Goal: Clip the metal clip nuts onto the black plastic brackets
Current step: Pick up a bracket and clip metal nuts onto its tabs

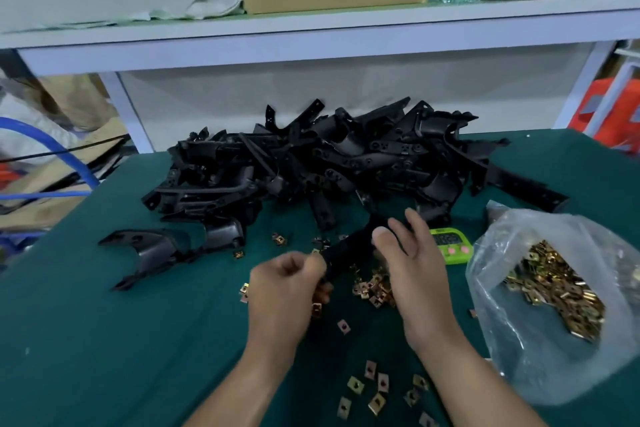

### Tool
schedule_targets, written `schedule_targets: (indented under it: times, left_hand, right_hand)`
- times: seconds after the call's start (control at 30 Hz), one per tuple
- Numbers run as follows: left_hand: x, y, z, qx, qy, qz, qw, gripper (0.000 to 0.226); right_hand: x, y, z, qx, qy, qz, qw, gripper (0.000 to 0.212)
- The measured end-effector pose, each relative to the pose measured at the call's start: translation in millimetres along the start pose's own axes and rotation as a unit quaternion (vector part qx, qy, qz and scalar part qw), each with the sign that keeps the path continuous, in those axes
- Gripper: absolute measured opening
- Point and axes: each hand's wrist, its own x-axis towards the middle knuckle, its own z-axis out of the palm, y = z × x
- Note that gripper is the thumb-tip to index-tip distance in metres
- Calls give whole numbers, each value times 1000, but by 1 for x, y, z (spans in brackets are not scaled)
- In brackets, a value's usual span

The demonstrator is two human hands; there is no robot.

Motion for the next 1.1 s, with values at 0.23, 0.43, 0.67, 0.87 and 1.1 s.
schedule_targets:
  times: [0.23,0.43,0.67,0.87,1.1]
  left_hand:
    - [-53,-4,10,165,-62,188,966,24]
    - [-60,-7,11,156,-35,256,953,21]
    - [-23,4,-11,31,-95,165,981,11]
    - [33,-23,-55,443,-35,125,887,41]
    - [36,-26,-45,401,-21,160,902,12]
  right_hand:
    - [-15,-5,15,-7,19,50,999,90]
    - [-8,-18,6,66,-30,167,983,70]
    - [5,-32,-15,-68,-103,88,988,28]
    - [-5,-15,-20,-610,-45,-137,780,43]
    - [-9,-1,-9,-604,-25,-122,787,44]
